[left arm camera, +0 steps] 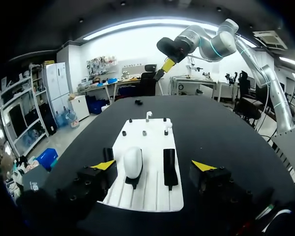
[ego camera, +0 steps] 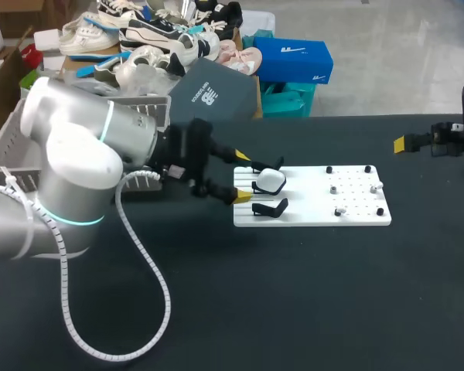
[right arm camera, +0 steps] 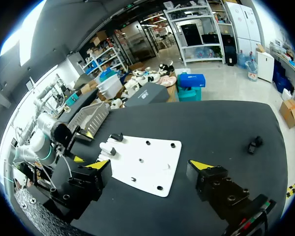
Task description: Pick up each earbud case from the left stands, insert the matching earbuds, close the lid, and place the case in the box.
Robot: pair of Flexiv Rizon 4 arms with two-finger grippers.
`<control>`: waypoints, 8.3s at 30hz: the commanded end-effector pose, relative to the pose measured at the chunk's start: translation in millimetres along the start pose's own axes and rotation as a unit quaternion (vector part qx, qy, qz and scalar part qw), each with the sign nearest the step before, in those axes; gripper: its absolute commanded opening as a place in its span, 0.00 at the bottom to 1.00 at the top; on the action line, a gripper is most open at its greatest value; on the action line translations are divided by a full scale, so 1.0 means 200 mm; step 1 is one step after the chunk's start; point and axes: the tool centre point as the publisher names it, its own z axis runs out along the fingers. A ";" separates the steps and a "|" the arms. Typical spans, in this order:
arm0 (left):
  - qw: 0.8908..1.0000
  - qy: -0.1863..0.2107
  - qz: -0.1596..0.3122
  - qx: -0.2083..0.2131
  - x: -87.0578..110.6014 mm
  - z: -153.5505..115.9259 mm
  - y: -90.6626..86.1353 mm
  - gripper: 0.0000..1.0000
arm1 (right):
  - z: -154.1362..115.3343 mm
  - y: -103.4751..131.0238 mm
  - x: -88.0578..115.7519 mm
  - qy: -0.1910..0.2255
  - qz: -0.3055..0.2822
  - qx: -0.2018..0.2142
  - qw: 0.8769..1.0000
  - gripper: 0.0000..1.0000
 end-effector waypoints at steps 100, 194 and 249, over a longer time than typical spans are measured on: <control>0.997 0.014 -0.061 0.051 0.10 0.30 0.16 0.22 | 0.00 0.00 0.00 0.001 0.000 0.000 1.000 1.00; 0.997 -0.058 -0.054 -0.015 -0.43 0.35 0.11 0.00 | 0.54 0.43 0.00 0.101 -0.103 -0.107 0.984 1.00; 0.975 -0.213 0.044 -0.043 -0.51 0.38 0.03 0.00 | 0.26 0.26 0.10 0.096 -0.093 -0.018 0.991 1.00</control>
